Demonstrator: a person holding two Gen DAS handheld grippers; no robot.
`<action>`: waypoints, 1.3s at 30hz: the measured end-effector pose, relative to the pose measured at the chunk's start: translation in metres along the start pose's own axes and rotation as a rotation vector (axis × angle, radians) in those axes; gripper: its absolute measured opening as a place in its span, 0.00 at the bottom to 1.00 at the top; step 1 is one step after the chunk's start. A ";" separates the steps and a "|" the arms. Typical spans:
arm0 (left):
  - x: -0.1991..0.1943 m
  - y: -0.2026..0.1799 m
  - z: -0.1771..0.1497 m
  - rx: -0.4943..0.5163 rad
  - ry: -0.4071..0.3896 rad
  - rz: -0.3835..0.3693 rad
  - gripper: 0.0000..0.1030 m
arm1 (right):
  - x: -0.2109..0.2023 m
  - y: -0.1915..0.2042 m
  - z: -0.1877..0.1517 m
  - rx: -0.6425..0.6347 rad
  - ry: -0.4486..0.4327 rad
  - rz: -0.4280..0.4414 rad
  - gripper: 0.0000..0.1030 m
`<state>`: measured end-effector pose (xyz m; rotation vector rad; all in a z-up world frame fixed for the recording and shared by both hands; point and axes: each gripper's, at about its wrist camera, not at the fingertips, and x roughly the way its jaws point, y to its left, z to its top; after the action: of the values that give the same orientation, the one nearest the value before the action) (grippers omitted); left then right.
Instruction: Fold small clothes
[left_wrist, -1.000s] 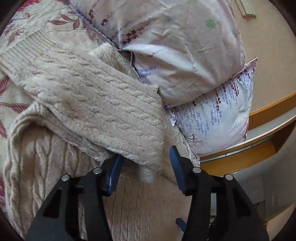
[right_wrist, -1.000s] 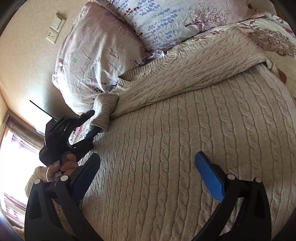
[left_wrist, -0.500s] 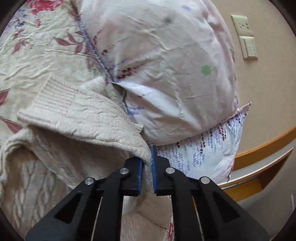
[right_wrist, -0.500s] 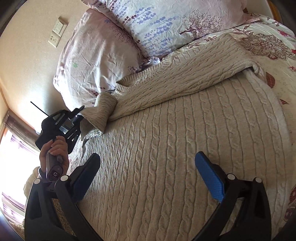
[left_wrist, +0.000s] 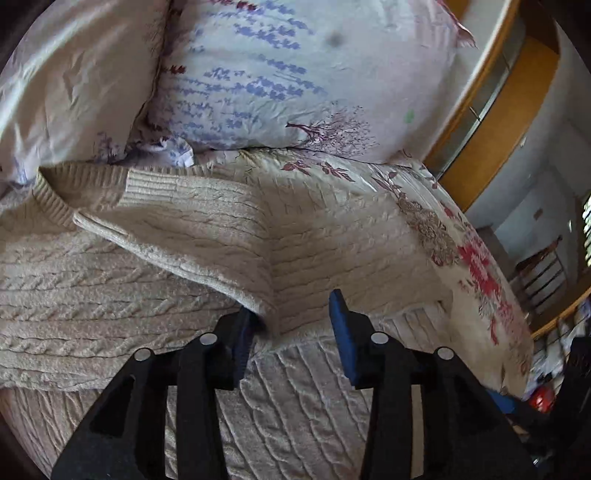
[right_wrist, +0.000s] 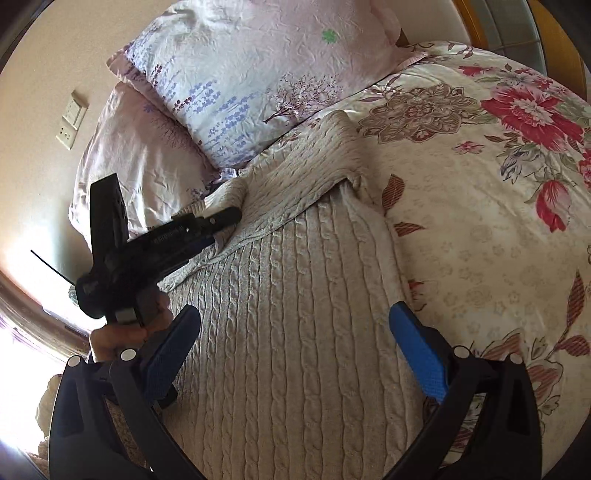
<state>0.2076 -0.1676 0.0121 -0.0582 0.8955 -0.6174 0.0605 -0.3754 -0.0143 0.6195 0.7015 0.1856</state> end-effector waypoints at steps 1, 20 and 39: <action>-0.009 0.000 -0.003 0.023 -0.008 -0.003 0.58 | -0.002 0.004 0.005 -0.016 -0.016 -0.005 0.99; -0.159 0.150 -0.121 0.291 0.006 0.536 0.74 | 0.182 0.226 0.030 -0.928 0.133 -0.217 0.55; -0.120 0.171 -0.099 0.257 0.052 0.599 0.75 | 0.085 0.117 0.080 -0.332 -0.154 -0.147 0.09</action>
<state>0.1598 0.0575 -0.0161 0.4454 0.8237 -0.1681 0.1822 -0.2884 0.0554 0.2606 0.5493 0.1134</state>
